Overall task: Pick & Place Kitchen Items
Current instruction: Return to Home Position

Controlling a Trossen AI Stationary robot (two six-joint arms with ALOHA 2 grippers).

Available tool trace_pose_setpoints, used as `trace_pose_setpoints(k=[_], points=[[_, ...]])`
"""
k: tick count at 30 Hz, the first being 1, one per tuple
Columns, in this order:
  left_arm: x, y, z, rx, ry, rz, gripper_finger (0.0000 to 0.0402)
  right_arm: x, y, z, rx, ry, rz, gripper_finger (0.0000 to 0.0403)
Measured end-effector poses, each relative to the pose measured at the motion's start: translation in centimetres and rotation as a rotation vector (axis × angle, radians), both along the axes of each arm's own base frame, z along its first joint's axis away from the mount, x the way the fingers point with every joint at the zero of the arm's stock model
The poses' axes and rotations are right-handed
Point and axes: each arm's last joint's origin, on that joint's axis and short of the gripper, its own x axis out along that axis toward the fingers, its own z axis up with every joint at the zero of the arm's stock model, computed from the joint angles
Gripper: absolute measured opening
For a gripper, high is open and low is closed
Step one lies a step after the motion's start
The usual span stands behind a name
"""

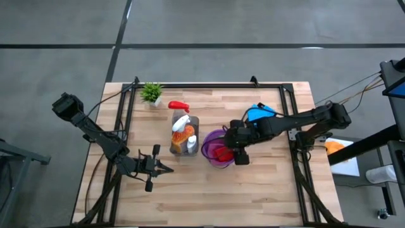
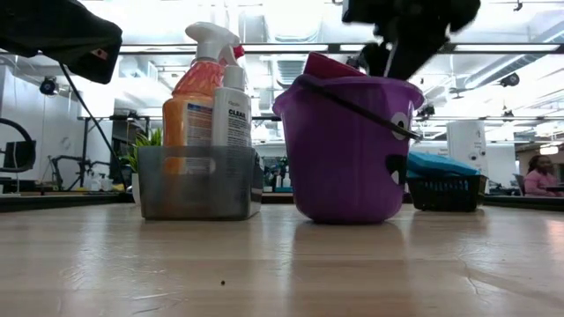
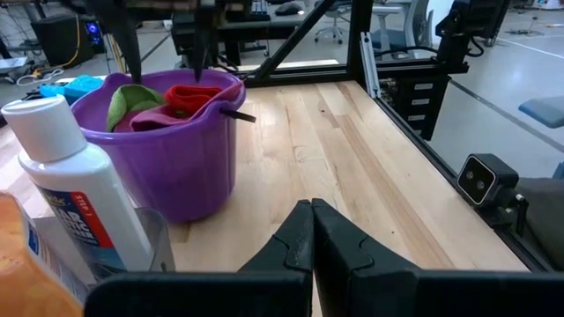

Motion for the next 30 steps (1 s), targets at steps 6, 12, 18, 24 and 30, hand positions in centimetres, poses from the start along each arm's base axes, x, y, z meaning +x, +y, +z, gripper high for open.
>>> trace_pose_setpoints(k=[6, 12, 18, 24, 30], points=[[0.0, 0.0, 0.0, 0.012, -0.001, -0.003, 0.0001, 0.1, 0.4, 4.4, 0.013, -0.148, 0.028, 0.033], [-0.1, 0.1, -0.3, 0.045, 0.019, -0.007, 0.0, -1.0, 1.6, 8.7, 0.013, -0.502, 0.145, 0.0334], [-0.2, 0.2, -0.6, -0.062, 0.07, 0.018, 0.0, -3.8, 3.1, 11.0, 0.016, -0.83, 0.259, 0.0334], [-1.4, 0.7, 1.4, -0.067, -0.025, -0.145, 0.0, -6.4, 5.3, 9.8, 0.046, -1.045, 0.383, 0.0334], [-4.6, 3.6, 0.3, -0.141, -0.144, -0.171, 0.0001, -8.2, 6.7, 7.4, 0.085, -1.023, 0.455, 0.0334]])
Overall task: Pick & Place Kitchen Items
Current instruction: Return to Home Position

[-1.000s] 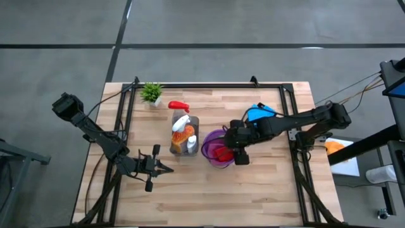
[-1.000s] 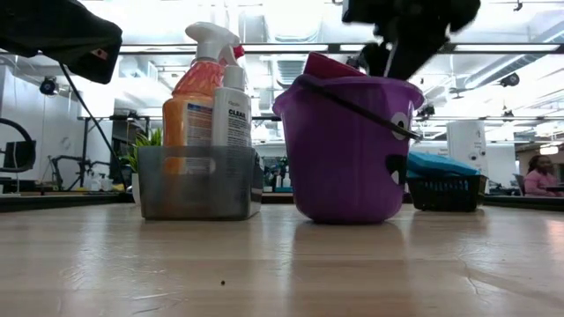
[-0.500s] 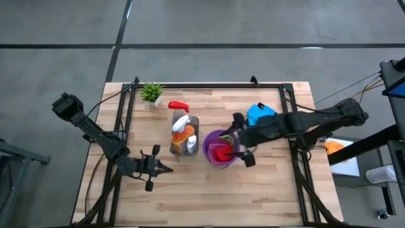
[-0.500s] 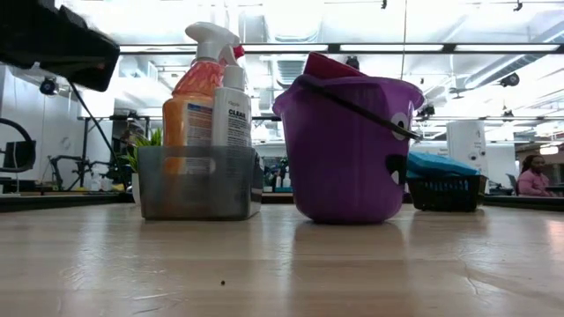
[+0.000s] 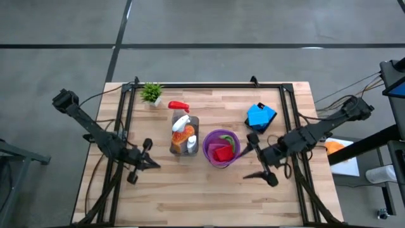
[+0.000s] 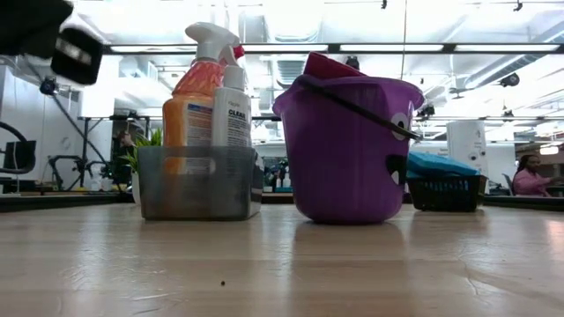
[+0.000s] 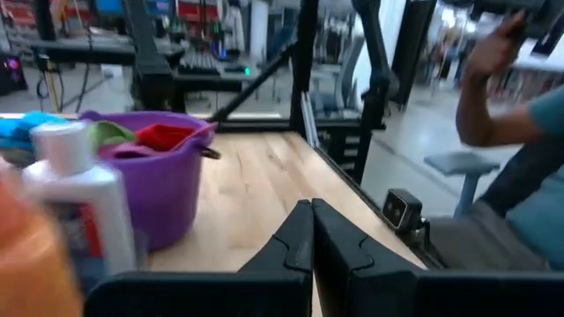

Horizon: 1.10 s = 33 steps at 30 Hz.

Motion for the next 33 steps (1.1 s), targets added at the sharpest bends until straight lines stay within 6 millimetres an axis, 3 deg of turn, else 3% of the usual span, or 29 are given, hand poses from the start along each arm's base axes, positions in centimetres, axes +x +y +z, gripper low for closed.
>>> trace_pose_setpoints(k=[4, 8, 13, 21, 25, 33], points=[[-1.7, 1.8, -2.0, -0.054, -0.057, 0.003, 0.0, -0.9, 1.1, -1.0, -0.015, 0.023, 0.051, 0.0334], [-2.3, 2.5, -1.9, -0.078, -0.043, 0.006, 0.0001, -1.5, 1.9, -1.2, -0.018, 0.013, 0.065, 0.0334], [-2.8, 3.1, -1.7, -0.057, -0.074, 0.012, 0.0001, -2.5, 1.7, -2.8, -0.016, 0.019, 0.087, 0.0334], [-3.2, 3.6, -1.8, -0.04, -0.077, 0.028, 0.0001, -7.7, -1.8, -5.6, 0.05, -0.081, 0.089, 0.0334], [-3.1, 3.7, -1.9, -0.027, -0.072, 0.039, 0.0001, -10.3, -3.5, -8.0, 0.081, -0.135, 0.091, 0.0334], [-3.0, 4.0, -2.6, -0.014, -0.003, 0.072, 0.0001, -13.4, -5.8, -11.9, 0.122, -0.199, 0.032, 0.0334]])
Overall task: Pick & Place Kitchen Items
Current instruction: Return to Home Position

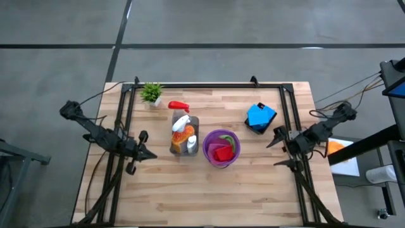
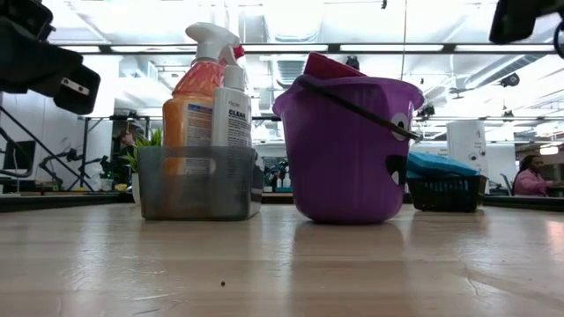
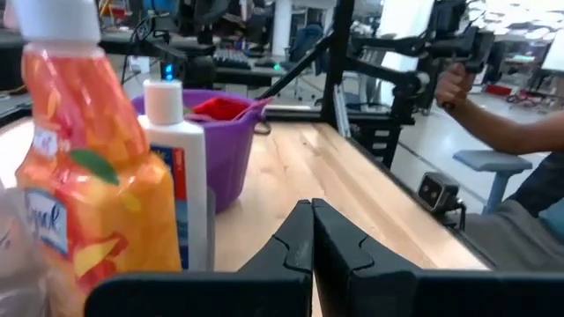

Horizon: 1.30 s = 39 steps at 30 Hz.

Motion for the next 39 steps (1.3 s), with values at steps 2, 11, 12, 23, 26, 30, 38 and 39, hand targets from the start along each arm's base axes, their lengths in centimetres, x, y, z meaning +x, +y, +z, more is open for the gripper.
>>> trace_pose_setpoints(k=[2, 11, 12, 23, 26, 30, 38, 39], points=[[0.1, 0.1, -0.1, -0.002, 0.013, 0.012, 0.0001, -0.6, -0.4, -0.4, 0.005, -0.001, -0.009, 0.0334], [0.4, 0.6, -0.3, 0.0, 0.026, 0.055, 0.0001, -0.3, -0.6, -2.6, -0.019, 0.03, -0.097, 0.0334], [0.4, 0.6, -0.3, 0.0, 0.031, 0.061, 0.0001, -0.1, -0.7, -2.9, -0.018, 0.031, -0.133, 0.0334], [0.9, 1.6, -0.5, 0.018, 0.05, 0.153, 0.0001, 0.9, -2.4, -4.5, -0.033, 0.066, -0.45, 0.0334], [1.1, 2.1, -0.6, 0.023, 0.059, 0.196, 0.0001, 1.0, -3.0, -4.4, -0.034, 0.063, -0.51, 0.0334], [1.4, 2.8, -0.7, 0.013, 0.072, 0.188, 0.0001, 1.1, -3.6, -4.5, -0.035, 0.066, -0.562, 0.0334], [1.7, 4.5, -0.5, 0.017, 0.05, 0.201, 0.0001, 1.2, -4.2, -4.5, 0.0, 0.08, -0.606, 0.0334], [1.7, 4.6, -0.4, 0.023, 0.045, 0.2, 0.0001, 1.2, -4.2, -4.5, -0.001, 0.079, -0.595, 0.0334]])
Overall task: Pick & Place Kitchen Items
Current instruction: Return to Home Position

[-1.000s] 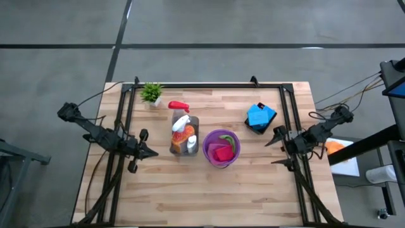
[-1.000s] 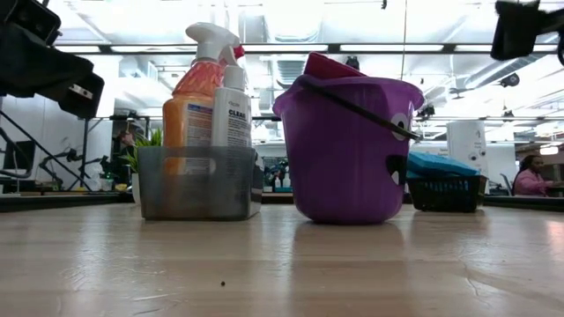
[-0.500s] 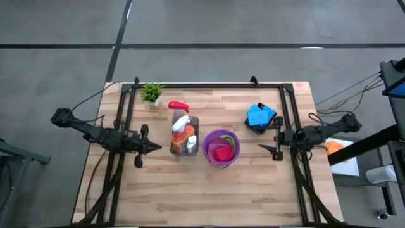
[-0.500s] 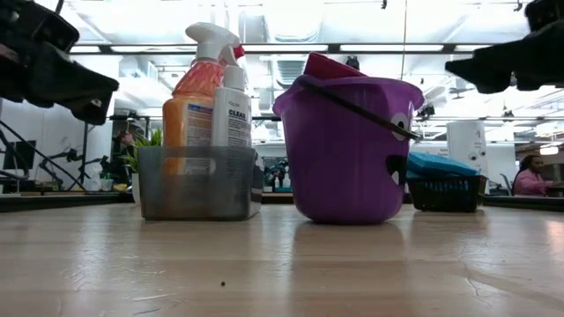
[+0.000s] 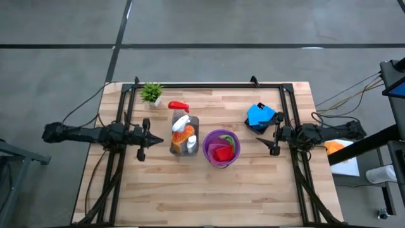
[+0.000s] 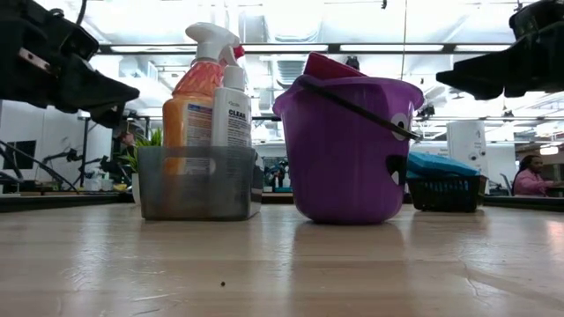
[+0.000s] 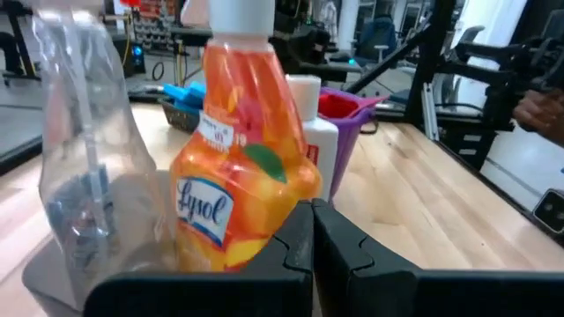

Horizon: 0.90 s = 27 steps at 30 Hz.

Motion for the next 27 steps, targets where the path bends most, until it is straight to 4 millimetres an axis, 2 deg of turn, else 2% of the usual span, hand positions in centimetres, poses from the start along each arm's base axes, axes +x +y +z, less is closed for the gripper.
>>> trace_pose_setpoints(k=[12, 27], points=[[-1.2, 0.0, 1.4, 0.0, -0.168, -0.047, 0.0001, 0.0, 0.0, 0.0, 0.036, -0.01, 0.011, 0.0334], [-1.2, 0.0, 1.2, 0.017, -0.148, -0.037, 0.0001, 0.1, 0.0, -0.1, 0.06, 0.001, 0.009, 0.0334]])
